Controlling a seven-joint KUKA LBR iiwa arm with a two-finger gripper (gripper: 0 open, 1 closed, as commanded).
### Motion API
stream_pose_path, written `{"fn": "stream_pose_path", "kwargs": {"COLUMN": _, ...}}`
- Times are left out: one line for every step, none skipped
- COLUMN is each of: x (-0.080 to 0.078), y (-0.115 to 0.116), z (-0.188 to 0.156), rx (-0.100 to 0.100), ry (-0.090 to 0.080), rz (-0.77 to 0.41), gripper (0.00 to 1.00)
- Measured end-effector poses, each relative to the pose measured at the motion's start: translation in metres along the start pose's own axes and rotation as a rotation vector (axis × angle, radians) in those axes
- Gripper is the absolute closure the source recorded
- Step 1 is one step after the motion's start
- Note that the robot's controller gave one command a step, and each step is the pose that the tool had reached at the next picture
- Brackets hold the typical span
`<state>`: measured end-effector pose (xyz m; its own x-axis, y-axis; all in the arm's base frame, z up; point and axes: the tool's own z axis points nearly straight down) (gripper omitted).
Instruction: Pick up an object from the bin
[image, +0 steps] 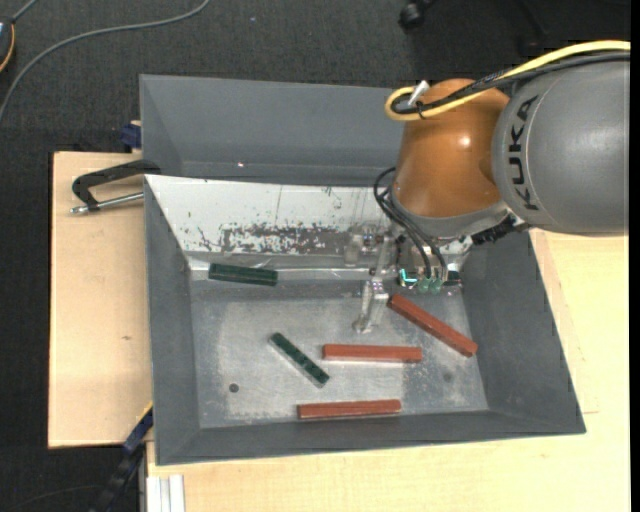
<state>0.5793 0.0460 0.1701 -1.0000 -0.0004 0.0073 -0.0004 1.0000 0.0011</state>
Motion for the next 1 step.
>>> {"fn": "stream_pose_path", "kwargs": {"x": 0.0396, "y": -0.1062, "z": 0.0975, "rx": 0.002, "ry": 0.0, "rz": -0.133, "gripper": 0.0}}
